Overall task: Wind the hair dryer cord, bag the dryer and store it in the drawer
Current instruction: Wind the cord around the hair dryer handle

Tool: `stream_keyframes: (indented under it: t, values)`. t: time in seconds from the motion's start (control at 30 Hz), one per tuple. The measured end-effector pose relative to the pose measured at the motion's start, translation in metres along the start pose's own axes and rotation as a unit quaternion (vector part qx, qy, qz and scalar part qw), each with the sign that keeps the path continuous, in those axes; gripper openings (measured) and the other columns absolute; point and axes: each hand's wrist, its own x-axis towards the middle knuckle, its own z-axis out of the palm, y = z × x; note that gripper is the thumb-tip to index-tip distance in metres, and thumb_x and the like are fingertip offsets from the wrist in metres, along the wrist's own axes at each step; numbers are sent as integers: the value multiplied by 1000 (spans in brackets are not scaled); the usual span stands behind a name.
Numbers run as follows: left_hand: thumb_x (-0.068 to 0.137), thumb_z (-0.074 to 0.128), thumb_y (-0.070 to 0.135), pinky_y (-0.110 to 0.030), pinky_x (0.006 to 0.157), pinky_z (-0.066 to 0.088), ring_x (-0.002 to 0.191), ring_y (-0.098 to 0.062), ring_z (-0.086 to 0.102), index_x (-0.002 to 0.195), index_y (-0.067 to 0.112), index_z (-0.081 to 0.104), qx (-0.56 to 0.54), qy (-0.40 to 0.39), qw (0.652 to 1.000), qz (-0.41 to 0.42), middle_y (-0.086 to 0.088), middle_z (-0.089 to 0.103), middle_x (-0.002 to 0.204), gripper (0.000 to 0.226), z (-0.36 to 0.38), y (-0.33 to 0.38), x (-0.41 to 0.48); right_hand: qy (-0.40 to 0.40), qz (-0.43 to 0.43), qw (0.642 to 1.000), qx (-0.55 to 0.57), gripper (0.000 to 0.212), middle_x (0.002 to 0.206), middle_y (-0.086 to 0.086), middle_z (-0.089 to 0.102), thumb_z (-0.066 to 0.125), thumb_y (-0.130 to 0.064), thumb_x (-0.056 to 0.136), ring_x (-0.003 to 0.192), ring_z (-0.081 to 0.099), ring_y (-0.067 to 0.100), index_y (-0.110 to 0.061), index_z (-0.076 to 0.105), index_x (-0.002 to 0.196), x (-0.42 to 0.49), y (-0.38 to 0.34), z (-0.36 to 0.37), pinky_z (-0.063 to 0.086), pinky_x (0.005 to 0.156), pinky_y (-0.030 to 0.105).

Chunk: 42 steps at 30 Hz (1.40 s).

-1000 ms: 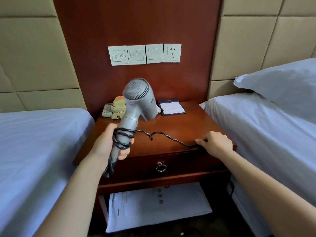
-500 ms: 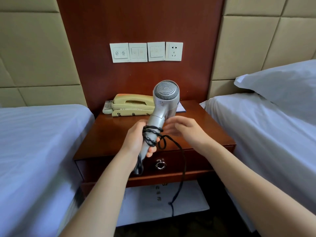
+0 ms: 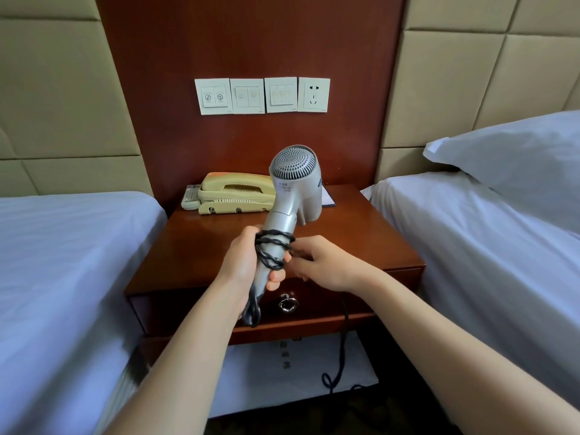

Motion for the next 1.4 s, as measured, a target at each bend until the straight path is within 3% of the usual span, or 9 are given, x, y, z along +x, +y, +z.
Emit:
stream_keyframes:
  t: [0.13,0.27,0.4,0.67,0.9,1.07,1.2,1.33,1.4]
  values:
    - [93,24,22,-14,32,28,28,-15,35,80,-1,55,-22,6,1000,8,-11,51,55,40,-6,4,0,-76,50,995,35,23,55,-2,43,45,-9,95,46,43,5,-11,55,75,-5,-10,-13,46,51,21]
    - [93,25,21,-15,32,27,28,-15,35,78,-1,55,-21,19,999,22,-10,51,54,41,-10,8,2,-132,114,983,65,25,57,-4,39,43,-16,97,50,40,8,-7,54,77,-13,-15,-25,38,44,18]
    - [95,27,32,-15,30,32,27,-15,40,80,3,55,-33,19,999,21,-7,56,52,43,-15,14,5,-116,132,980,94,31,48,-10,41,52,-24,95,41,35,6,-8,51,68,-19,-18,-26,39,43,18]
    - [90,53,35,-15,33,29,30,-13,38,83,3,59,-27,129,989,61,-10,52,60,33,-23,15,7,-125,106,984,66,15,69,1,55,59,-13,90,51,47,7,-5,71,96,-26,-12,-14,52,63,21]
    - [84,63,31,-19,35,34,33,-15,45,92,6,63,52,258,958,113,-11,57,63,27,-30,13,3,-174,83,980,-57,20,57,-3,57,51,-18,93,47,53,8,-13,65,80,-31,-32,-3,45,54,19]
    - [80,62,37,-22,37,42,45,-17,55,93,15,65,268,308,892,194,-6,63,68,25,-40,15,3,-128,62,988,-56,22,52,-2,48,44,-12,94,36,47,10,-8,60,80,-27,-47,-2,44,45,21]
    - [77,61,49,-36,66,51,79,-27,59,86,28,59,508,285,782,222,0,64,81,23,-49,15,-1,-78,78,991,-80,24,48,-3,42,45,-14,94,33,42,10,-9,62,77,-25,-49,-18,39,43,22]
    - [79,56,52,-35,64,47,83,-27,57,86,31,56,560,239,765,212,-2,63,82,22,-51,15,-6,80,-29,966,-245,24,62,-2,52,48,-26,93,62,55,23,-21,53,71,-24,-47,-29,45,60,35]
    - [78,56,51,-32,57,41,75,-26,56,78,30,52,573,199,764,219,-2,60,73,22,-49,18,-12,139,-63,932,-328,23,67,-4,52,44,-36,94,70,54,30,-27,44,73,-24,-48,-28,40,56,36]
